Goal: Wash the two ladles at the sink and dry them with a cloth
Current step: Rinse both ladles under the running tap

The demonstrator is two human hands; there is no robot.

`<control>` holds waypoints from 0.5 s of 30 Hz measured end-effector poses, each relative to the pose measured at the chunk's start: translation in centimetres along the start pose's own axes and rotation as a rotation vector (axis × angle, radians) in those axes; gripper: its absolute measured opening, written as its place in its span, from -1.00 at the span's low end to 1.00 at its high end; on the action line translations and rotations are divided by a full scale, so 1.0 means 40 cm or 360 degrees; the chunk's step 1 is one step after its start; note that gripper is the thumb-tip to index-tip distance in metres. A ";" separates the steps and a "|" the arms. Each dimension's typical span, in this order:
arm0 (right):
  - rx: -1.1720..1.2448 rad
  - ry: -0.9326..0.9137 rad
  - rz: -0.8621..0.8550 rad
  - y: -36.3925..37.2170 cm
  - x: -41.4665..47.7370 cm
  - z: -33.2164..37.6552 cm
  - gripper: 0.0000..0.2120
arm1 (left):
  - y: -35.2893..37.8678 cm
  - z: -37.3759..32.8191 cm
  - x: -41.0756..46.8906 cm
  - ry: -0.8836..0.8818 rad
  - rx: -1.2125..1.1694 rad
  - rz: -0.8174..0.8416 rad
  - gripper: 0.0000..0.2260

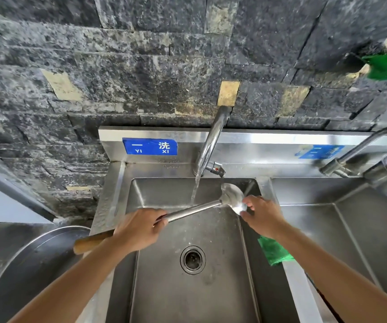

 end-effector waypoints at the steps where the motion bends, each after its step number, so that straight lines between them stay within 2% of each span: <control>1: -0.0030 -0.0035 -0.0003 0.007 0.005 0.011 -0.63 | 0.001 -0.007 0.007 0.0005 0.0040 0.0000 -0.84; 6: -0.0018 -0.0335 0.0051 0.056 0.046 0.109 -0.58 | 0.015 0.000 0.045 -0.0017 0.0064 0.0094 -0.80; 10: -0.0173 -0.0552 0.0118 0.099 0.085 0.180 -0.50 | 0.018 0.019 0.068 0.0022 0.0047 0.0095 -0.84; 15: -0.0279 -0.0621 0.0118 0.124 0.122 0.217 -0.60 | 0.024 0.055 0.077 0.0035 -0.0016 0.0082 -0.78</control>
Point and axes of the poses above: each hand's wrist, its own x-axis towards the middle knuckle, its own y-axis out of the palm, z = x × y, the point moved 10 cm from there along x, towards the middle knuckle, and after that the axes turned 3 degrees about -z, right-handed, at the moved point
